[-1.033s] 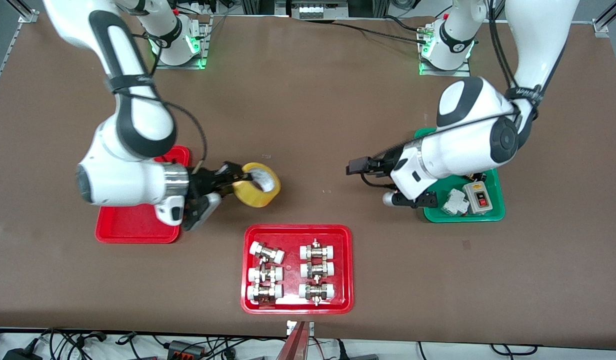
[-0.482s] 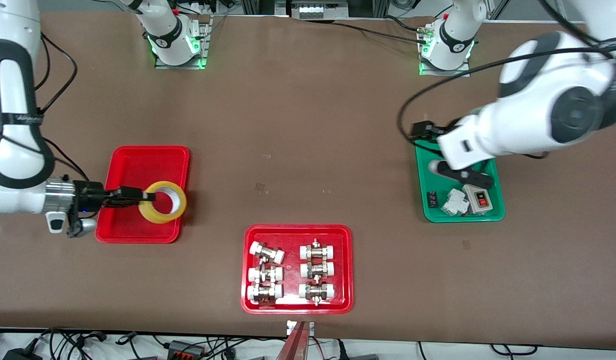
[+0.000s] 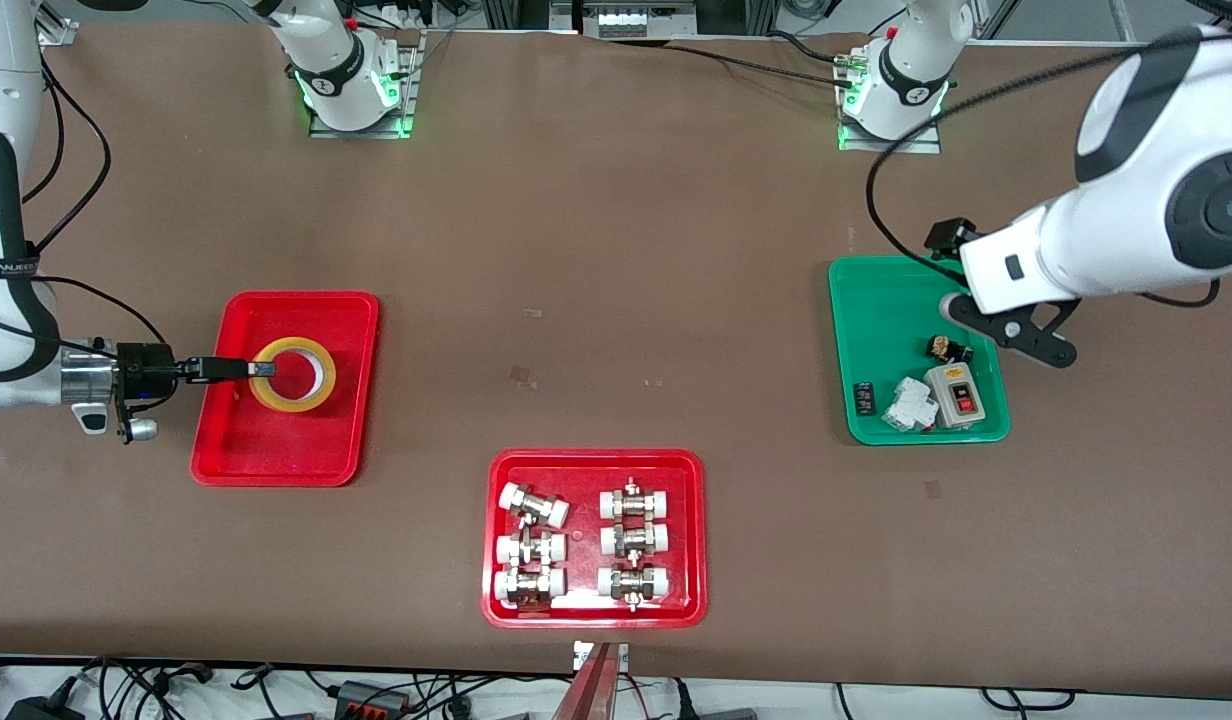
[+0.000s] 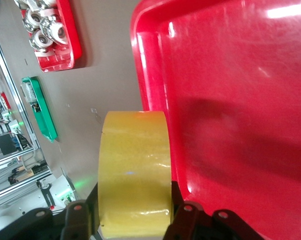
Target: Left arm passes tape to right arm into tray
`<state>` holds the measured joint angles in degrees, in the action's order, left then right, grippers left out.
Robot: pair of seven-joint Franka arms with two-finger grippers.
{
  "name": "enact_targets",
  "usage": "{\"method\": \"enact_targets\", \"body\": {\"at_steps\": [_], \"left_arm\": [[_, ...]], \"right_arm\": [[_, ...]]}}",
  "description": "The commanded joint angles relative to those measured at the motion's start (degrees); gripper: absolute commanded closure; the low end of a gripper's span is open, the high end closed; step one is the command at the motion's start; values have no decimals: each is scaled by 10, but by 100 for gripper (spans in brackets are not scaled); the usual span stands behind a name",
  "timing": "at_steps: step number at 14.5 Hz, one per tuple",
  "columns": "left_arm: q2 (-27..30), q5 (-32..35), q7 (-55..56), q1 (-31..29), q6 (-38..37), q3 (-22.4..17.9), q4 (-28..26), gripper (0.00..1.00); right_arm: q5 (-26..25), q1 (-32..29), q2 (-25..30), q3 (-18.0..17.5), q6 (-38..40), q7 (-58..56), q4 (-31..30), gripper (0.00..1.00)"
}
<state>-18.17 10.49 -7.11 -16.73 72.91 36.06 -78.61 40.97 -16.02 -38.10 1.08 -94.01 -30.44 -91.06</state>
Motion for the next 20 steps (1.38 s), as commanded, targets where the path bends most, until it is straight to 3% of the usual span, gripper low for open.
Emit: {"method": "enact_targets", "body": {"at_steps": [1,3,6,10,13,14,15,17,20], "left_arm": [[106,2,-21,12,80,-68,-116,0],[162,-52,-18,43,148,-164,-191,0],[181,-50,-11,124,159,-265,-190,0],[150,-37,69,130,137,-273,-109,0],[165,-42,86,133,136,-260,-114,0],[171,-47,87,136,135,-253,-115,0],[171,-48,90,136,137,-242,-115,0],[173,-51,118,136,140,-236,-113,0],[174,-57,137,136,140,-236,-112,0]], "right_arm": [[-5,-15,-2,-13,5,-35,-3,66],[-4,-21,-16,-13,4,-43,-1,66],[-3,-24,-30,-13,-3,-65,2,66],[-4,-30,-43,-13,-16,-89,4,66],[-3,-37,-52,-13,-18,-92,4,65],[-2,-38,-54,-13,-18,-91,4,52],[-2,-38,-53,-13,-20,-89,4,1],[-10,-37,-53,-13,-39,-91,6,0],[-69,-21,-48,-13,-75,-90,5,0]]}}
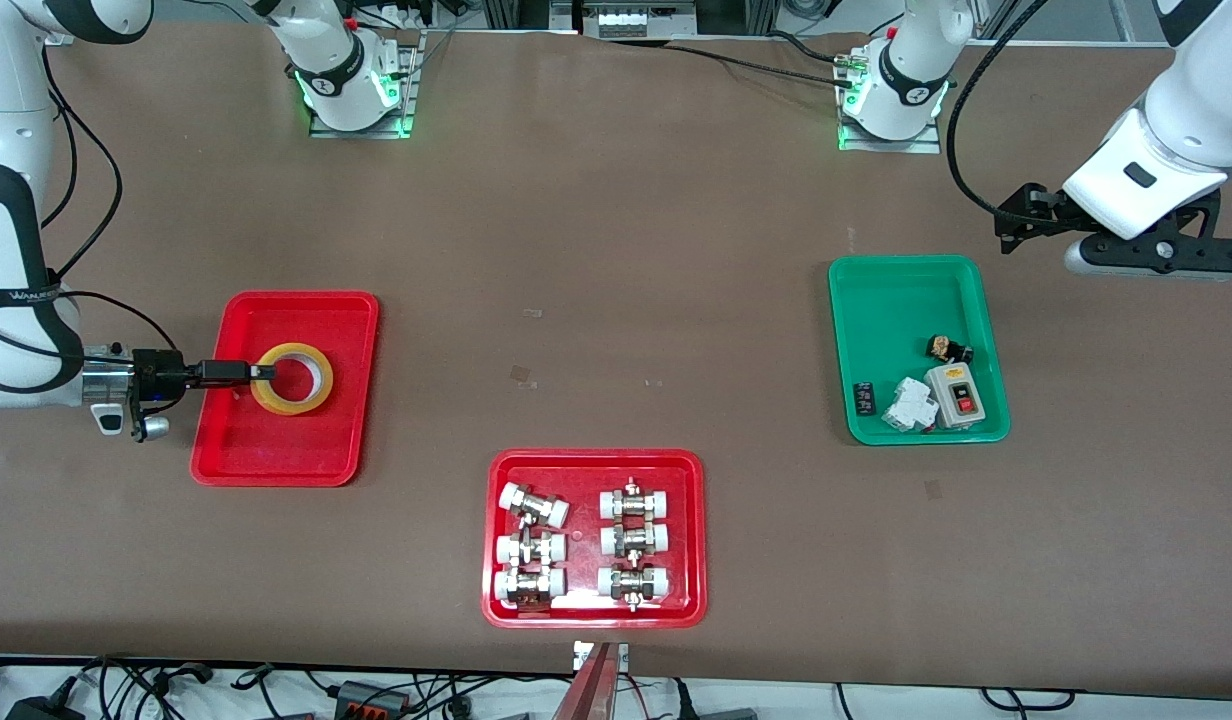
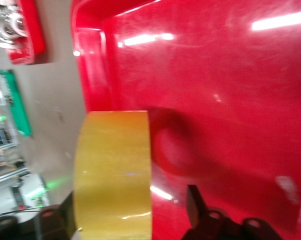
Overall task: Left arm passes tape to right arm into tray
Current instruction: 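Open the right gripper to release the tape in the tray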
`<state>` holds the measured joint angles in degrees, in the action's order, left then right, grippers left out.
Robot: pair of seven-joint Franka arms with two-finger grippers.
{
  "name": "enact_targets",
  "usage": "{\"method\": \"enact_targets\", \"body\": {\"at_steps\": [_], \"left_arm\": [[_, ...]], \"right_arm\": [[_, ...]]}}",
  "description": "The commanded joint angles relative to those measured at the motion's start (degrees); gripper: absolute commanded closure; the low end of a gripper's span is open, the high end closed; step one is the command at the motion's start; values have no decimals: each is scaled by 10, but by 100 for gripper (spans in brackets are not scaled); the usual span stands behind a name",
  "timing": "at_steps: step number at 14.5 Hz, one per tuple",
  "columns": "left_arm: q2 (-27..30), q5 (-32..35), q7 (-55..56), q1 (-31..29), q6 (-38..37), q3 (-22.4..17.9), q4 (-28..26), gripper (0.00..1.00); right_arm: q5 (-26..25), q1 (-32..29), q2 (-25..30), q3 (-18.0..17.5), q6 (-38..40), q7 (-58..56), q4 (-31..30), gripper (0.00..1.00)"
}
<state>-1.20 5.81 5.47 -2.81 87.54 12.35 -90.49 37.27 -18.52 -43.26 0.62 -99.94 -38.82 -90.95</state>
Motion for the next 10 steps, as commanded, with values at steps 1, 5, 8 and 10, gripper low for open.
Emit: {"method": "enact_targets", "body": {"at_steps": [1,5,8,10], "left_arm": [[4,-11,11,-4,-6,1,7,0],[5,-10,12,-4,-6,10,8,0],[5,-10,12,-7,-4,9,10,0],[5,-12,11,-10,-3,9,12,0]], "right_arm": [[-42,9,5,-9,-18,-6,5,0],[-43,10,4,-9,-23,-6,3,0],[-44,12,4,-10,-37,-9,2,0],[-46,23,5,-10,-47,-11,1,0]]}}
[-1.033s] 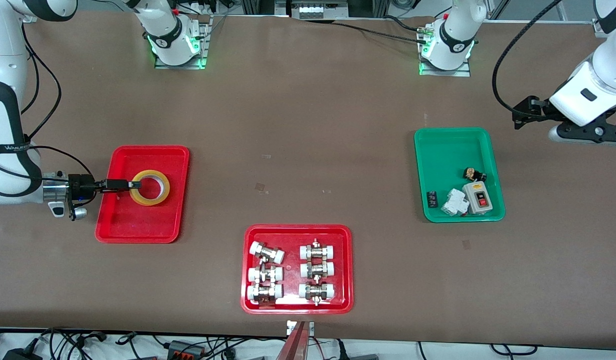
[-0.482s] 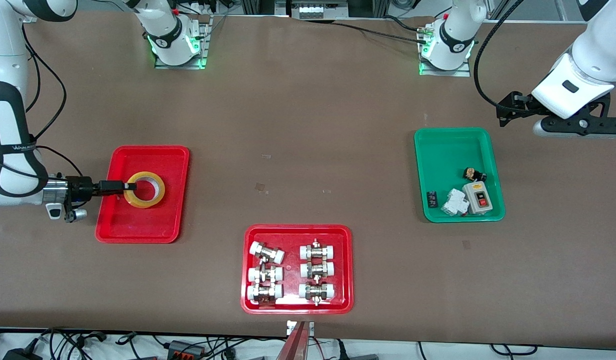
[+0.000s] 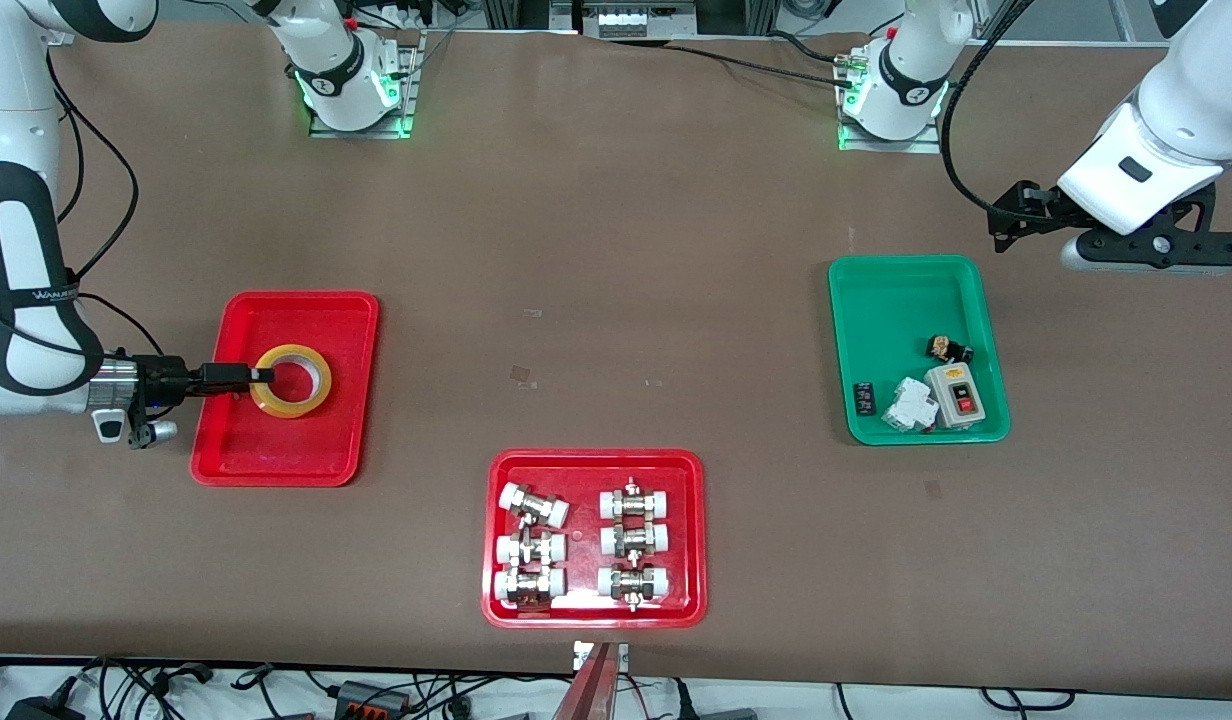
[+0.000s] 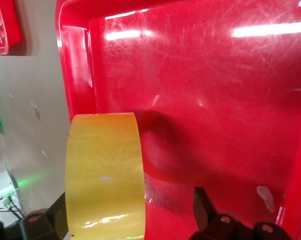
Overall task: Left arm passes tape to right arm into tray
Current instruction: 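Open the right gripper to release the tape in the tray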
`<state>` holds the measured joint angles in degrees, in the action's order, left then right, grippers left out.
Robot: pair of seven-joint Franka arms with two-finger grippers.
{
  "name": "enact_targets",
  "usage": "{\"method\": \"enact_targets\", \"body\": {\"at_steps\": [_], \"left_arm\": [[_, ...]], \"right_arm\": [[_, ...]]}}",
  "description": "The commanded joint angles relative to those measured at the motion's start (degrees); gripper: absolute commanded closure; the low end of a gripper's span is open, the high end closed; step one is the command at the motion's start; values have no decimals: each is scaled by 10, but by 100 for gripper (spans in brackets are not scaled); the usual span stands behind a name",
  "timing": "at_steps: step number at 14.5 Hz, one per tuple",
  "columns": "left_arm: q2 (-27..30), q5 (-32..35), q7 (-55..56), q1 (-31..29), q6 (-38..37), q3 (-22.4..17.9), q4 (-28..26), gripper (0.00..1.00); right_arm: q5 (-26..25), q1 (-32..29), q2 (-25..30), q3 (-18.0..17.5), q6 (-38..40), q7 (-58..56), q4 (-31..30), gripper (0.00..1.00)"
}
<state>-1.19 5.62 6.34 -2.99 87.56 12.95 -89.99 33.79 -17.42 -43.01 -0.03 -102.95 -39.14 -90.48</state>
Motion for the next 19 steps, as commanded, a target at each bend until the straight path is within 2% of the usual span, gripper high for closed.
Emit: {"method": "enact_targets", "body": {"at_steps": [1,8,11,15,17,19], "left_arm": [[5,-10,2,-7,-5,4,7,0],[5,-10,2,-8,-6,3,8,0],[6,-10,2,-8,-8,3,7,0],[6,-11,2,-8,-10,4,7,0],[6,-11,2,-8,-10,4,7,0],[6,-16,2,-8,-12,4,6,0]], "right_arm": [[-15,15,2,-2,-24,-9,-4,0],[-107,46,43,-1,-34,12,0,0],[-176,61,88,-2,-30,60,4,0],[-299,105,151,-7,-13,171,28,0],[-309,121,194,-7,0,220,29,0],[-308,138,241,-8,50,302,29,0]]}}
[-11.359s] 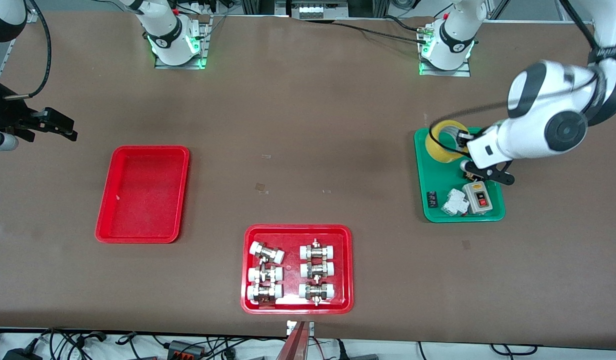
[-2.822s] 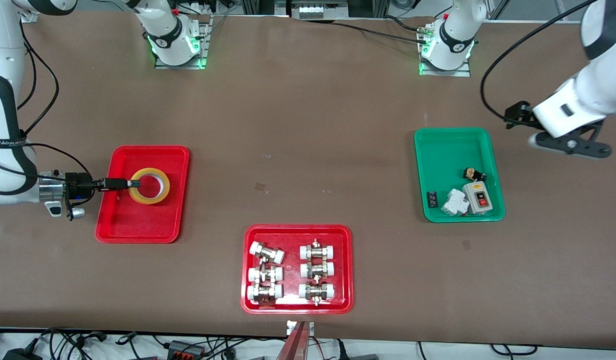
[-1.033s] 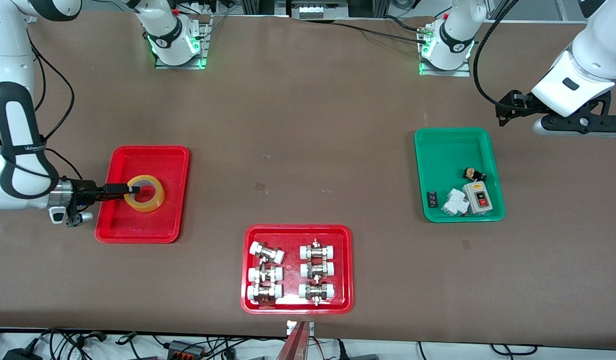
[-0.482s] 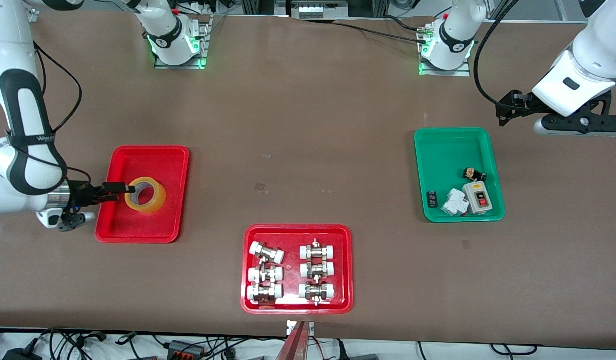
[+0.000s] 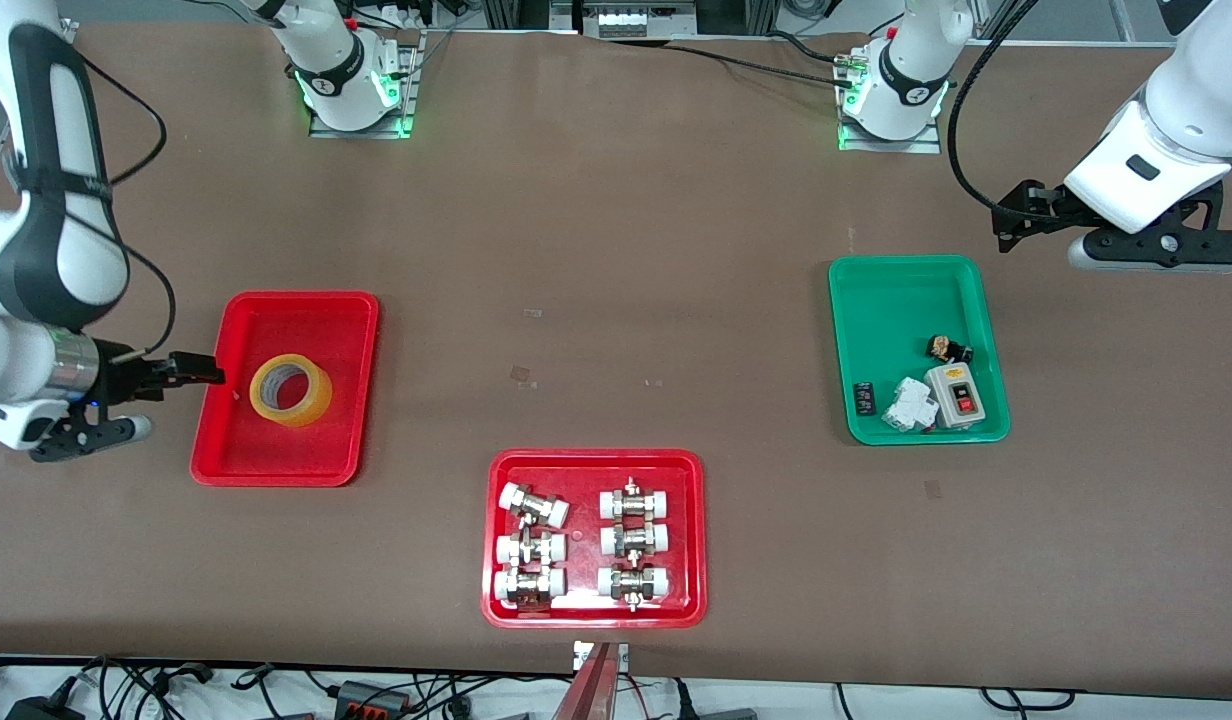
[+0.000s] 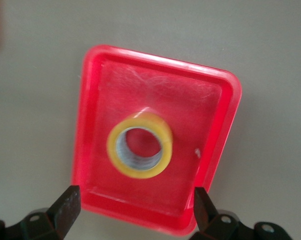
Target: Left arm passes tape to right arm into tray
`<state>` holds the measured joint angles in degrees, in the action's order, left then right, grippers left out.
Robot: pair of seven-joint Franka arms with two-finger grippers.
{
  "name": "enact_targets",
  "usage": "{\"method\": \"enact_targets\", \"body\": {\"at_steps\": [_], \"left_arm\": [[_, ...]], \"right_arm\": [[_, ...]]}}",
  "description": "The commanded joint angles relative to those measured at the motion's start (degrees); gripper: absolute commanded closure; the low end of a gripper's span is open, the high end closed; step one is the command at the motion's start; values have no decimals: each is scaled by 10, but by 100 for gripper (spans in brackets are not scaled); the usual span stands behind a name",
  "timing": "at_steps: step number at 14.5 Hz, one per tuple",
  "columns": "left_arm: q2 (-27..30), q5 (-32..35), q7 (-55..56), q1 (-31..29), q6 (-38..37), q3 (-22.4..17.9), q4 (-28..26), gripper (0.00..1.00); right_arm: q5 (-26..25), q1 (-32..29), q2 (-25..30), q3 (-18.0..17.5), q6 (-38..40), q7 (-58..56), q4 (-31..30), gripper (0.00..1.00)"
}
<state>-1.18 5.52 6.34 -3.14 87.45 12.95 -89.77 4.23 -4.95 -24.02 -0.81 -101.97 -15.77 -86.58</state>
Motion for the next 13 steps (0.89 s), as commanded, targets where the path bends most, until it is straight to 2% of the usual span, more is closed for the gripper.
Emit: {"method": "enact_targets", "body": {"at_steps": [1,4,6,10,13], "left_arm": [[6,-16,2,-7,-10,3,4,0],[6,-16,2,-7,-12,4,5,0],[6,-16,2,-7,-12,3,5,0],[6,-16,1,-7,-12,3,5,0],[6,-17,1,-7,-12,3,5,0]], "right_arm": [[-12,16,70,-1,63,102,-11,0],[-14,17,81,2,118,109,50,0],[-33,16,79,5,142,115,86,0],[-67,20,84,4,116,146,95,0],[-64,20,88,5,70,142,98,0]]}}
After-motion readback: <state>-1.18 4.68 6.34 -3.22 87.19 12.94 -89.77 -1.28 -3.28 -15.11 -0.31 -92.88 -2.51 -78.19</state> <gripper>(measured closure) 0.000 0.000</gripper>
